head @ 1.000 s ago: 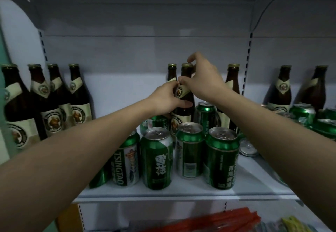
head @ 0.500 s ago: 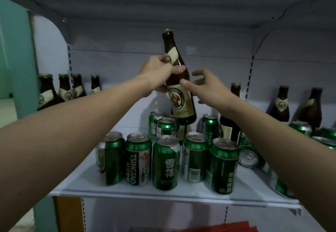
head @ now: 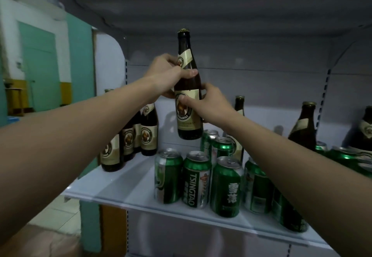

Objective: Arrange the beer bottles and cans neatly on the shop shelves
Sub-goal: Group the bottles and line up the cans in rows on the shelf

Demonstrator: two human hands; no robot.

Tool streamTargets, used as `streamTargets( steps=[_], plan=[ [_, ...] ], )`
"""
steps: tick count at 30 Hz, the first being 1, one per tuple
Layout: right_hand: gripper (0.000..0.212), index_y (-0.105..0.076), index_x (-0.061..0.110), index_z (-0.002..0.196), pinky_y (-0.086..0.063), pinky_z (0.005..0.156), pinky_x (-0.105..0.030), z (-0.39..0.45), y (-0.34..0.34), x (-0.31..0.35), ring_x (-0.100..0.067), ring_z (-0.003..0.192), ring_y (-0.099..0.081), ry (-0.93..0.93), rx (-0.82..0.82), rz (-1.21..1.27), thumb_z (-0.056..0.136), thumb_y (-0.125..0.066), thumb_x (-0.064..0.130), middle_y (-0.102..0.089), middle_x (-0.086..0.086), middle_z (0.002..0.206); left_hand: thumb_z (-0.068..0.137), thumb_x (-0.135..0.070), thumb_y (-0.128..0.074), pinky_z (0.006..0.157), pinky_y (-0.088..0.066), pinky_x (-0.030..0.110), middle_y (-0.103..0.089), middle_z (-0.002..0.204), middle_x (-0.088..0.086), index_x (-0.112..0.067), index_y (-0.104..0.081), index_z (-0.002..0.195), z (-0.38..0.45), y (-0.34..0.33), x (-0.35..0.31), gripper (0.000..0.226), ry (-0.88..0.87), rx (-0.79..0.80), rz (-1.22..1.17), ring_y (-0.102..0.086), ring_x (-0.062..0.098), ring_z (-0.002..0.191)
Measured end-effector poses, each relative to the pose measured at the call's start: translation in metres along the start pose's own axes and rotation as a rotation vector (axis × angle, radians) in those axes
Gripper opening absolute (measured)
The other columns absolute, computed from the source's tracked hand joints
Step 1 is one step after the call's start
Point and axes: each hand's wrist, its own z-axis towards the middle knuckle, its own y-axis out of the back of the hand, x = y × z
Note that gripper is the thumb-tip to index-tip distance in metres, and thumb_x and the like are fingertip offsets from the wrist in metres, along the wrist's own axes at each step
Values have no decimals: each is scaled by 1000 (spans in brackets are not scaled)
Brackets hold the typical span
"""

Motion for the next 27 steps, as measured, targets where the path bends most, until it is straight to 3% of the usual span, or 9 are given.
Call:
streamTargets(
  steps=[3, 7, 12, 17, 22, 24, 27],
  plan=[
    [43, -54, 23, 108, -59, 76, -45, 12, -28, 8, -21, 92, -68, -7, 66, -38, 79, -73, 49, -69, 0, 103, 79, -23, -81, 66, -62, 42, -68, 94, 0, -21, -52, 109, 0, 22, 17, 42, 41, -23, 28, -70, 17, 84],
    [24, -59, 22, 93, -63, 69, -42, 27, -63, 13, -21, 87, -70, -76, 232, 5, 79, -76, 33, -71, -3, 94, 78, -25, -81, 74, -60, 52, -69, 98, 3, -25, -52, 112, 2, 46, 52, 45, 98, -44, 92, -71, 23, 86],
    [32, -66, 14, 99, -59, 57, -27, 42, -102, -2, -17, 82, -70, -128, 366, -17, 75, -83, 28, -72, -5, 93, 78, -29, -81, 79, -59, 49, -62, 98, -4, -26, -49, 115, 7, 60, 100, 49, 145, -70, 191, -67, 23, 92],
    [35, -69, 7, 100, -63, 67, -35, 61, -133, -18, -23, 81, -74, -183, 412, 0, 72, -85, 20, -74, -12, 94, 78, -39, -80, 89, -54, 44, -62, 103, -6, -31, -51, 116, 15, 64, 140, 48, 136, -124, 306, -64, 21, 98],
    [36, -68, 7, 99, -63, 71, -40, 68, -159, -36, -25, 84, -73, -243, 421, 5, 70, -87, 14, -73, -12, 95, 79, -32, -79, 92, -53, 41, -65, 104, -4, -25, -53, 130, 13, 59, 169, 58, 102, -167, 322, -64, 18, 97],
    [35, -68, 6, 98, -63, 72, -40, 70, -162, -41, -25, 83, -74, -259, 428, 12, 70, -87, 14, -74, -13, 93, 83, -28, -76, 95, -52, 44, -66, 114, 3, -24, -50, 133, 11, 59, 177, 57, 113, -167, 252, -64, 20, 105],
    [29, -67, 8, 92, -63, 74, -42, 72, -164, -46, -26, 84, -73, -271, 416, 31, 71, -85, 14, -74, -14, 93, 93, -21, -64, 102, -48, 36, -56, 133, -1, -22, -42, 142, -10, 51, 192, 53, 98, -197, 142, -55, 14, 119]
  ],
)
